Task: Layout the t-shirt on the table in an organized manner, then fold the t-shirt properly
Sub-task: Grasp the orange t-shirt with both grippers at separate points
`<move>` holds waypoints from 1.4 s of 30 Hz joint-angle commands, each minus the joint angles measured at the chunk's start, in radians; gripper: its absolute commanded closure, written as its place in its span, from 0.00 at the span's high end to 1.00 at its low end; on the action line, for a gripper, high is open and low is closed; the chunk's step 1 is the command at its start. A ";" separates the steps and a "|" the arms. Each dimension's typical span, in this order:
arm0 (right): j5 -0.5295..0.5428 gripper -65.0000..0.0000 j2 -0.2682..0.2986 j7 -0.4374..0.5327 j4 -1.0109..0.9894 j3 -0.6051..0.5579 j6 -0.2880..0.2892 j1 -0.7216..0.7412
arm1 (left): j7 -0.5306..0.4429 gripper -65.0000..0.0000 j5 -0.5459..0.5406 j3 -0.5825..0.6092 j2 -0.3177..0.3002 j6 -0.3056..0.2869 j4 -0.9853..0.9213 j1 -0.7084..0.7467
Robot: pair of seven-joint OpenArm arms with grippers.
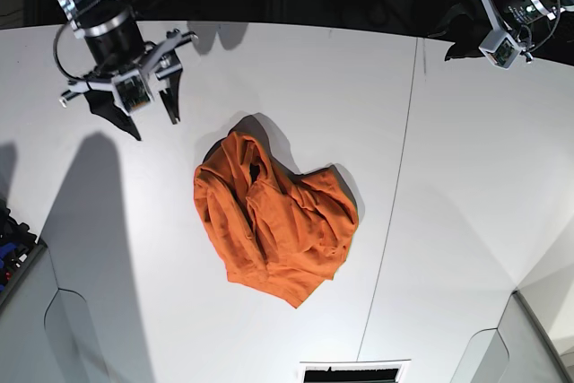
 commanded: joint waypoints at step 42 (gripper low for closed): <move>0.095 0.68 -0.332 0.015 -0.722 0.005 0.219 0.587 | -0.048 0.60 0.054 0.602 0.158 0.051 -0.695 -1.042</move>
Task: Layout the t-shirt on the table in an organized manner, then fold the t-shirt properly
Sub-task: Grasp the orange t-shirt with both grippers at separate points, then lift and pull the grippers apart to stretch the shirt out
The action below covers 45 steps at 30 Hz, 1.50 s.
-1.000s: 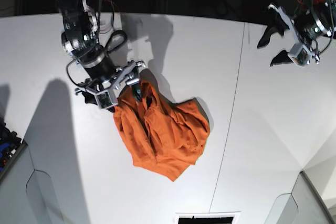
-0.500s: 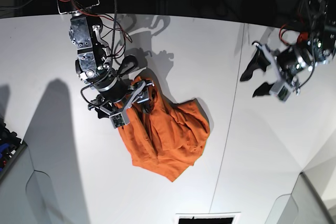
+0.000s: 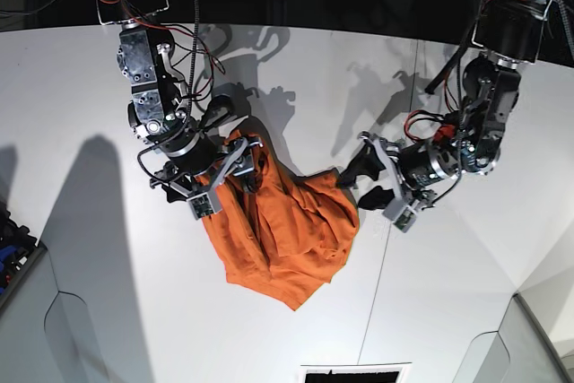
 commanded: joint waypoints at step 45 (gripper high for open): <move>0.003 0.68 0.053 -0.072 0.208 0.312 -0.125 0.040 | 0.371 0.00 -0.408 -0.257 -0.278 -0.062 -0.024 -0.056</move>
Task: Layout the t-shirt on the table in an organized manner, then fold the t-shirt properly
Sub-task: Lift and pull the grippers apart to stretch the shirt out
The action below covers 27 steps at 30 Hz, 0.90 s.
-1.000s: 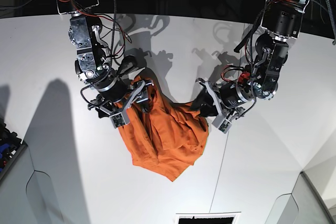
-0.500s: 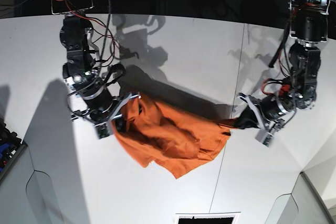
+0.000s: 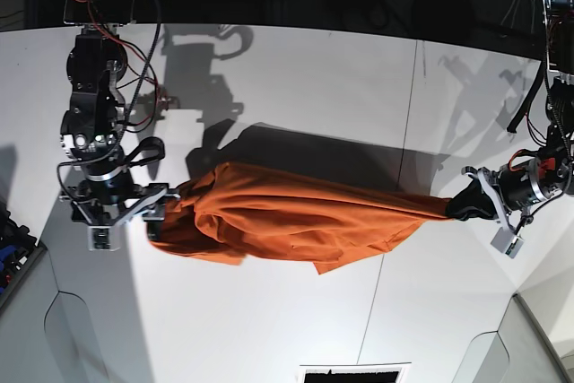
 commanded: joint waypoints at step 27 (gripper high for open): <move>0.259 0.68 -0.033 0.034 -0.061 0.051 0.159 -0.149 | -0.020 0.49 -0.100 -0.171 -0.022 -0.002 0.014 0.106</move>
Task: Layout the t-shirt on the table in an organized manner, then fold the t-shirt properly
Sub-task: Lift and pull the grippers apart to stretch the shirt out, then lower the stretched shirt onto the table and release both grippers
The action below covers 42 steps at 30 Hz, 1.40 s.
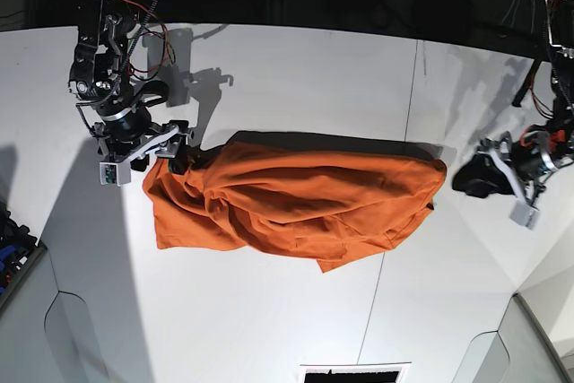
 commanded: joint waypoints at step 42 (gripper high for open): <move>-0.224 0.00 0.023 0.196 -0.534 -0.163 0.023 0.502 | -0.365 0.00 0.580 0.253 0.103 0.113 -0.166 -0.201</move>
